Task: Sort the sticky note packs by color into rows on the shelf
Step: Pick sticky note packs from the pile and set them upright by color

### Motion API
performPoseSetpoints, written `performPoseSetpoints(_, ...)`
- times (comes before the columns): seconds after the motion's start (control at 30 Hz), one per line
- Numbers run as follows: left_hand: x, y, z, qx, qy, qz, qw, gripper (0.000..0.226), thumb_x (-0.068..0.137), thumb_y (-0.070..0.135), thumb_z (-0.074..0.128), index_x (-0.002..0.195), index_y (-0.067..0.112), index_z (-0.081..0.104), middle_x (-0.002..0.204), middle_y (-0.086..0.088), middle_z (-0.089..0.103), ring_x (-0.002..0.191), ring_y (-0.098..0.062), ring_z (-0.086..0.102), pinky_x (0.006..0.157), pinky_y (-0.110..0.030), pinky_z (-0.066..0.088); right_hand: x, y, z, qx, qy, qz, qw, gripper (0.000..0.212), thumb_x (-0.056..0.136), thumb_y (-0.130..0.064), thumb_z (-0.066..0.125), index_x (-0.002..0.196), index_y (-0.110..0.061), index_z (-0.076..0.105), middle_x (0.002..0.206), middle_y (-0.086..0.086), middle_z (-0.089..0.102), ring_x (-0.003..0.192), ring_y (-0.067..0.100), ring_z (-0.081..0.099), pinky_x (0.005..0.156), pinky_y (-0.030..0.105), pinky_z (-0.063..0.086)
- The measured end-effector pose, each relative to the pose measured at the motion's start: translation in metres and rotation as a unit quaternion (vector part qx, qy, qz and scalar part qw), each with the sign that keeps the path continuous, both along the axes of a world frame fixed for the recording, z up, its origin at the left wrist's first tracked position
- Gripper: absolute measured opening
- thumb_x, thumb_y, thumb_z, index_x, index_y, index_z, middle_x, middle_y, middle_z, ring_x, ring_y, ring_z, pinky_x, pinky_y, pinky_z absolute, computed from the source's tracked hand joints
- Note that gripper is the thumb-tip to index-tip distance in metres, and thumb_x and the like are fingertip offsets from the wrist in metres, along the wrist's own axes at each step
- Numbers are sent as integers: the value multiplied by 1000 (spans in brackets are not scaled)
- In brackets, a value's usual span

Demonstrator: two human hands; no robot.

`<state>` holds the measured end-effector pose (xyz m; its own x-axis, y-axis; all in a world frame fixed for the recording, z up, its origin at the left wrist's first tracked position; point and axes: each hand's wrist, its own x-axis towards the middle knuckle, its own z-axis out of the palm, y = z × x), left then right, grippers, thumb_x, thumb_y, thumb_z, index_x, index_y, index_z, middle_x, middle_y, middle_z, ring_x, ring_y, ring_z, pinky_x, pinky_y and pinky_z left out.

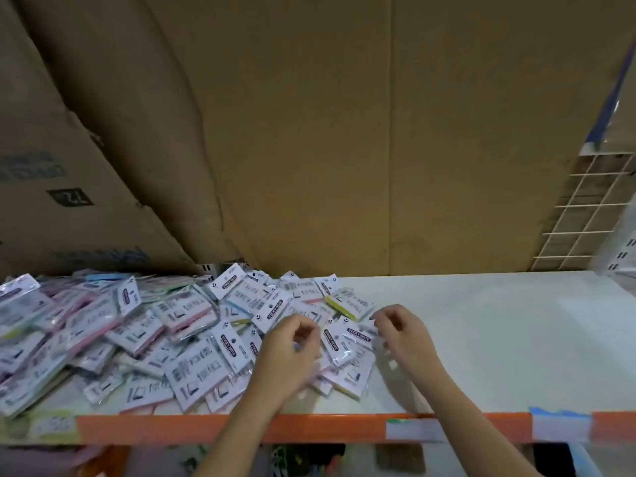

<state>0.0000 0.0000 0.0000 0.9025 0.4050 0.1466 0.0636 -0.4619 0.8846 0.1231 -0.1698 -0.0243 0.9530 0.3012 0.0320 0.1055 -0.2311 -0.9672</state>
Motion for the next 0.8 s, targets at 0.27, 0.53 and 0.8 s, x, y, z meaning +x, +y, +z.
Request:
performPoseSetpoints(0.27, 19, 29, -17, 241, 148, 138, 949, 51, 84, 55, 68, 122, 24, 56, 127, 1, 48, 115, -19, 47, 90, -38, 49, 77, 47, -16, -445, -80, 51, 890, 55, 89, -61, 56, 123, -19, 55, 122, 5, 59, 117, 28, 50, 89, 39, 40)
performPoseSetpoints(0.53, 22, 30, -29, 242, 182, 80, 950, 66, 77, 57, 71, 128, 26, 43, 126, 3, 51, 121, -20, 43, 94, -36, 44, 84, 46, -12, -398, -14, 37, 917, 37, 84, -54, 68, 92, -21, 55, 98, 2, 62, 104, 27, 54, 85, 39, 48)
performPoseSetpoints(0.8, 17, 30, -31, 227, 70, 46, 970, 78, 78, 49, 74, 141, 24, 37, 136, 5, 44, 126, -14, 35, 105, -32, 36, 48, -8, 28, -58, -1, -66, 996, 27, 100, -29, 56, 82, -11, 65, 78, 6, 71, 68, 21, 66, 56, 28, 47)
